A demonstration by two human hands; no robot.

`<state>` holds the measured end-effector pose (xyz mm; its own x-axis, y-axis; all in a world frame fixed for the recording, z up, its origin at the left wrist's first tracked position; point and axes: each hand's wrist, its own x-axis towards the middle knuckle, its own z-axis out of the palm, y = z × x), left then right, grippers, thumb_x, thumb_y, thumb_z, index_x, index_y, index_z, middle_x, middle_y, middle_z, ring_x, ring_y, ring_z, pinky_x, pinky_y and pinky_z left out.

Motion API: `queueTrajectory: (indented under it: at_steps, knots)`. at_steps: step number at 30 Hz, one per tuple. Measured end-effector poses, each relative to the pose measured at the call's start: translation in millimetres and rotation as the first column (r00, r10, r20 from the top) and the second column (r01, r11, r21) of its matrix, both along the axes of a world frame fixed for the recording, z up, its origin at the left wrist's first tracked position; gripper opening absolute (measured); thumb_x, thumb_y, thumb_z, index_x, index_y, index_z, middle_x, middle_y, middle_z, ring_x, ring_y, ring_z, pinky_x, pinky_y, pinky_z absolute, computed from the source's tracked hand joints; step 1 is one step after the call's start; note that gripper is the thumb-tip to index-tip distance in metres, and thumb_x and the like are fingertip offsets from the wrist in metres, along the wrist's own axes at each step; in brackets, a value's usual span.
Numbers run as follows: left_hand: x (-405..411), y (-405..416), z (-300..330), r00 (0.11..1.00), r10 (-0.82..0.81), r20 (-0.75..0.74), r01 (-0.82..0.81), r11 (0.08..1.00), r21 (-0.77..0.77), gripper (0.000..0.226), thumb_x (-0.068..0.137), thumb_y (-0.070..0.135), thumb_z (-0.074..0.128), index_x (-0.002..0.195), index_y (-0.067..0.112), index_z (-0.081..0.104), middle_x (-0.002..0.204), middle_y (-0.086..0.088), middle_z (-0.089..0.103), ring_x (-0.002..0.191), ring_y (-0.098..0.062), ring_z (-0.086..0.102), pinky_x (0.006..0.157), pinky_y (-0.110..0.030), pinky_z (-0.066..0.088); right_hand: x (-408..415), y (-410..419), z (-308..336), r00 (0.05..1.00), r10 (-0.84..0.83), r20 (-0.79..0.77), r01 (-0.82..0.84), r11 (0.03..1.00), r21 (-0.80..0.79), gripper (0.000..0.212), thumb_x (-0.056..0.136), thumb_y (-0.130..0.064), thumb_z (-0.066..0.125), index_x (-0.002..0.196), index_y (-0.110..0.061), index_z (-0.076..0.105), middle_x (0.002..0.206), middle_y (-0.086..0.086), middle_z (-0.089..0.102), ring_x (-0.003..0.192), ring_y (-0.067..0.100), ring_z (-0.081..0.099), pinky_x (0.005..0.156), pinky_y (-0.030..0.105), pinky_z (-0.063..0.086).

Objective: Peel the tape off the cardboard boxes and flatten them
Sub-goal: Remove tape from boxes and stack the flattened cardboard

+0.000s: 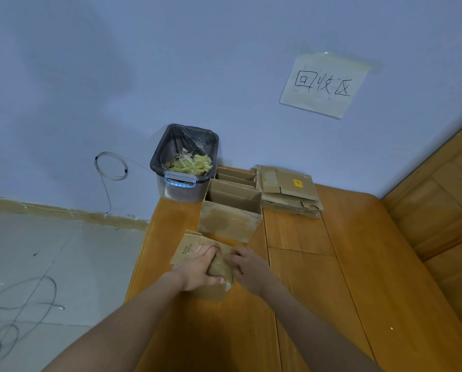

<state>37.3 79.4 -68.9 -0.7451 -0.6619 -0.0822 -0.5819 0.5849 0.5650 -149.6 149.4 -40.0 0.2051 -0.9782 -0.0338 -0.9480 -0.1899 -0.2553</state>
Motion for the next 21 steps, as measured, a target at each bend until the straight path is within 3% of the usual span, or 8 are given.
queueTrajectory:
  at_steps: [4, 8, 16, 21]
  knots:
    - [0, 0, 1, 1.000, -0.002, 0.009, 0.002, 1.000, 0.004, 0.068, 0.081, 0.058, 0.062, 0.133, 0.022, 0.037, 0.141, 0.005, 0.034, 0.128, -0.012, 0.029, 0.109, -0.029, 0.026, -1, 3, -2, 1.000, -0.011, -0.003, 0.011, 1.000, -0.014, 0.037, 0.092, -0.015, 0.045, 0.127, -0.022, 0.058, 0.131, -0.008, 0.050, 0.117, 0.011, 0.043, 0.087, 0.025, 0.047]
    - [1, 1, 1, 1.000, -0.003, 0.013, 0.003, 1.000, 0.002, 0.067, 0.081, 0.058, 0.062, 0.132, 0.021, 0.037, 0.140, 0.005, 0.035, 0.126, -0.013, 0.030, 0.108, -0.029, 0.028, 2, -2, -1, 0.996, 0.031, -0.088, -0.035, 0.998, -0.047, 0.029, 0.092, -0.017, 0.044, 0.117, -0.020, 0.058, 0.123, -0.006, 0.051, 0.107, 0.016, 0.047, 0.071, 0.025, 0.048]
    - [2, 1, -1, 1.000, -0.014, 0.012, 0.014, 1.000, 0.012, 0.063, 0.082, 0.058, 0.062, 0.128, 0.023, 0.038, 0.140, 0.006, 0.033, 0.125, -0.013, 0.029, 0.108, -0.030, 0.027, 4, -16, 7, 0.976, 0.122, -0.180, -0.125, 0.992, -0.006, 0.026, 0.094, -0.018, 0.044, 0.114, -0.016, 0.060, 0.113, 0.003, 0.052, 0.104, 0.021, 0.045, 0.071, 0.034, 0.050]
    - [2, 0, -1, 1.000, -0.015, 0.004, 0.015, 1.000, 0.011, 0.064, 0.081, 0.058, 0.063, 0.129, 0.023, 0.038, 0.139, 0.006, 0.033, 0.124, -0.012, 0.029, 0.108, -0.030, 0.027, 6, -10, 1, 0.985, 0.070, -0.157, -0.074, 0.997, -0.021, 0.025, 0.091, -0.018, 0.045, 0.112, -0.013, 0.058, 0.117, 0.003, 0.051, 0.105, 0.022, 0.045, 0.077, 0.033, 0.049]
